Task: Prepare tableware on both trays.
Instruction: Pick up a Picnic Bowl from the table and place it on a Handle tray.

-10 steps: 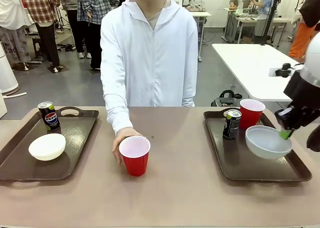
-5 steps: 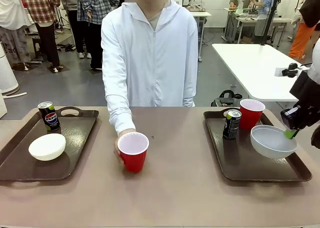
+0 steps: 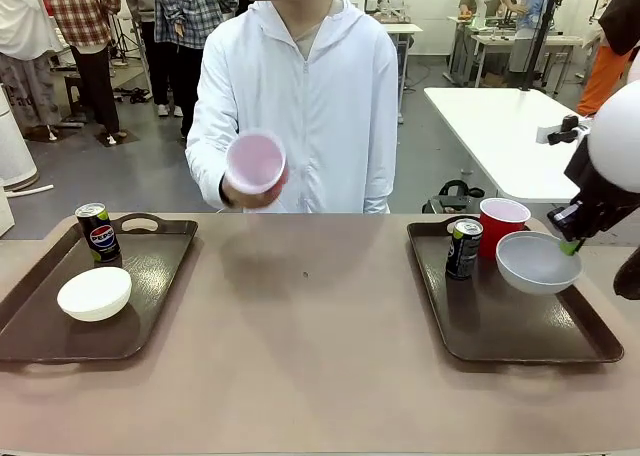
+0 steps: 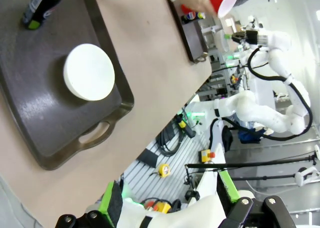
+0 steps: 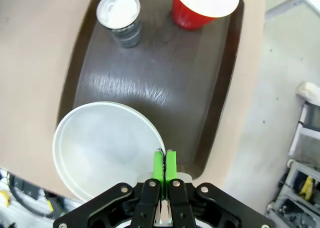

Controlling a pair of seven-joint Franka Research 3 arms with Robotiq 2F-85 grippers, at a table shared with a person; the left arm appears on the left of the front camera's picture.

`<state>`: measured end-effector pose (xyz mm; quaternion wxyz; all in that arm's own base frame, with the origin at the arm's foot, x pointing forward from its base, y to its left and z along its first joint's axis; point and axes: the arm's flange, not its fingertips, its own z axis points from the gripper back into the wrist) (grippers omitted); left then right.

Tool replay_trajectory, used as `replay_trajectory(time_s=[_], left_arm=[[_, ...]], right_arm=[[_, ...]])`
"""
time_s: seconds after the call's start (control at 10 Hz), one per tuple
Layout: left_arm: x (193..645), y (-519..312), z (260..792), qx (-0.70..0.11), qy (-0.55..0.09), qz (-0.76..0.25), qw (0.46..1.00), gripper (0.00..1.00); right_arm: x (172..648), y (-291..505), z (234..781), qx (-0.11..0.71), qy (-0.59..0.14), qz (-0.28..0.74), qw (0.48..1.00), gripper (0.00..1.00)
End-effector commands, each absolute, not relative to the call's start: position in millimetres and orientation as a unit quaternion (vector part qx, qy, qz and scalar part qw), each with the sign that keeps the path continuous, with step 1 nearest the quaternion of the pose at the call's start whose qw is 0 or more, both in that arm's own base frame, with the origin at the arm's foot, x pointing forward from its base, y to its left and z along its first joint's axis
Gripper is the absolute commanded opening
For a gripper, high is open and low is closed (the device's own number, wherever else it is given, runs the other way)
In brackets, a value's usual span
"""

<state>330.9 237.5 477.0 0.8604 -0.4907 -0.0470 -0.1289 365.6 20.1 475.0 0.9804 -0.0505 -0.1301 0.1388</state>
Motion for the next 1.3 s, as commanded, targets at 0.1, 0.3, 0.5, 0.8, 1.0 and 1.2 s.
replay_trajectory(time_s=[0.1, 0.3, 0.5, 0.8, 1.0, 1.2], left_arm=[[329.6, 237.1, 478.7, -0.491, -0.050, -0.130, 0.860, 1.00], [329.6, 237.1, 478.7, -0.491, -0.050, -0.130, 0.860, 1.00], [329.6, 237.1, 478.7, -0.491, -0.050, -0.130, 0.860, 1.00], [329.6, 237.1, 478.7, -0.491, -0.050, -0.130, 0.860, 1.00], [329.6, 237.1, 478.7, -0.491, -0.050, -0.130, 0.860, 1.00], [329.6, 237.1, 478.7, -0.491, -0.050, -0.130, 0.860, 1.00]], right_arm=[[386.5, 15.7, 416.6, -0.059, -0.117, 0.115, 0.985, 0.02], [394.4, 15.5, 399.1, -0.039, -0.092, 0.125, 0.987, 0.02], [403.4, 11.6, 385.5, -0.038, -0.091, 0.118, 0.988, 0.02], [412.0, 6.1, 367.9, -0.039, -0.072, 0.121, 0.989, 0.02], [416.8, 0.6, 362.6, -0.040, -0.062, 0.115, 0.991, 0.33], [418.3, -4.6, 360.0, -0.035, -0.058, 0.113, 0.991, 0.91]])
